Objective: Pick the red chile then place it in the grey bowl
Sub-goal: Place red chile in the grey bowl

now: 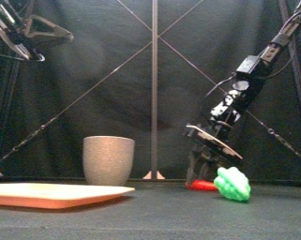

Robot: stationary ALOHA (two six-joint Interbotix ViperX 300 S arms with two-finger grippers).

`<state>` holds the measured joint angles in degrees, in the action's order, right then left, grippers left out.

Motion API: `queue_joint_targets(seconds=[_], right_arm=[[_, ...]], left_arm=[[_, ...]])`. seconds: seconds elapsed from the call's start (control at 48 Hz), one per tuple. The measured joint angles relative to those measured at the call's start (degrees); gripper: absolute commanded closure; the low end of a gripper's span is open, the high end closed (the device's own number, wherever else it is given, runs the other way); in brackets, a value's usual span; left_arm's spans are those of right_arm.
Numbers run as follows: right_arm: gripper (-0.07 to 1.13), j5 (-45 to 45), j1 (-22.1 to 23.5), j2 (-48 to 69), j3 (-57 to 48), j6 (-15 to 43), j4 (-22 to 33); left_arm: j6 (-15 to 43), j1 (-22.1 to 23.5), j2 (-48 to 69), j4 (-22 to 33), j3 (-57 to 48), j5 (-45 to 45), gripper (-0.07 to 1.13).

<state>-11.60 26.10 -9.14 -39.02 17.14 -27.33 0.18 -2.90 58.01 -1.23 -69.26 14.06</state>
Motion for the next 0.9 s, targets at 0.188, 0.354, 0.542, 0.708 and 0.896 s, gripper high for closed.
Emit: queue_joint_targets(seconds=[0.188, 0.354, 0.542, 0.708, 0.896], right_arm=[[0.50, -0.26, -0.44, -0.35, 1.85, -0.26, 0.62], [0.50, -0.79, -1.67, 3.25, 6.42, -0.26, 3.87], [0.50, -1.23, -4.66, 5.45, 17.14, -0.53, 6.42], [0.50, -1.58, -7.29, 1.14, 28.13, -1.14, 9.76], [0.47, -4.22, -8.70, -7.47, 38.76, -0.44, 15.03]], left_arm=[[0.00, -0.09, 0.00, 0.00, 0.00, 0.00, 1.09], [0.00, -0.09, 0.00, 0.00, 0.00, 0.00, 1.09], [0.00, 0.00, 0.00, 0.00, 0.00, 0.00, 1.09], [0.00, -0.09, 0.00, 0.00, 0.00, 0.00, 1.09], [0.00, -0.09, 0.00, 0.00, 0.00, 0.09, 1.09]])
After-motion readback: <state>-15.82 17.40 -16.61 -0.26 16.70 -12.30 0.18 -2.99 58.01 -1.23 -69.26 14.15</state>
